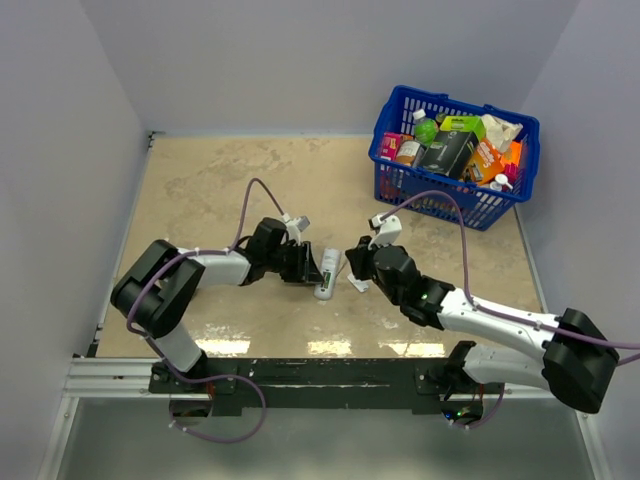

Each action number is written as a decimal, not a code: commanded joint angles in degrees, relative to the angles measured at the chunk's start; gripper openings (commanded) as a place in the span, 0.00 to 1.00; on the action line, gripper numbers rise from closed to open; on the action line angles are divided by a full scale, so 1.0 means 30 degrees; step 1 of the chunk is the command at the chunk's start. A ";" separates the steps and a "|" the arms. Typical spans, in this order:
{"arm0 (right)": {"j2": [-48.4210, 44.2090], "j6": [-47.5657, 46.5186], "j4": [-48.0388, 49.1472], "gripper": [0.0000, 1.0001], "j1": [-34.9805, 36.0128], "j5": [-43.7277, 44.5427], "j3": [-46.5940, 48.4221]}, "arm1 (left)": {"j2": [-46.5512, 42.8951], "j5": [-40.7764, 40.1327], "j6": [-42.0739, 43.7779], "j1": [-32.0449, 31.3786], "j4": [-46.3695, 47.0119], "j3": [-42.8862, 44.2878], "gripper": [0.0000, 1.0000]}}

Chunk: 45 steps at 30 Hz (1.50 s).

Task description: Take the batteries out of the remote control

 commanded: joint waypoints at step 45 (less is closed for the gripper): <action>-0.1061 -0.3340 0.4106 0.00 0.0008 -0.1681 -0.1874 | 0.0223 -0.1829 -0.1093 -0.0860 0.0112 0.1062 0.43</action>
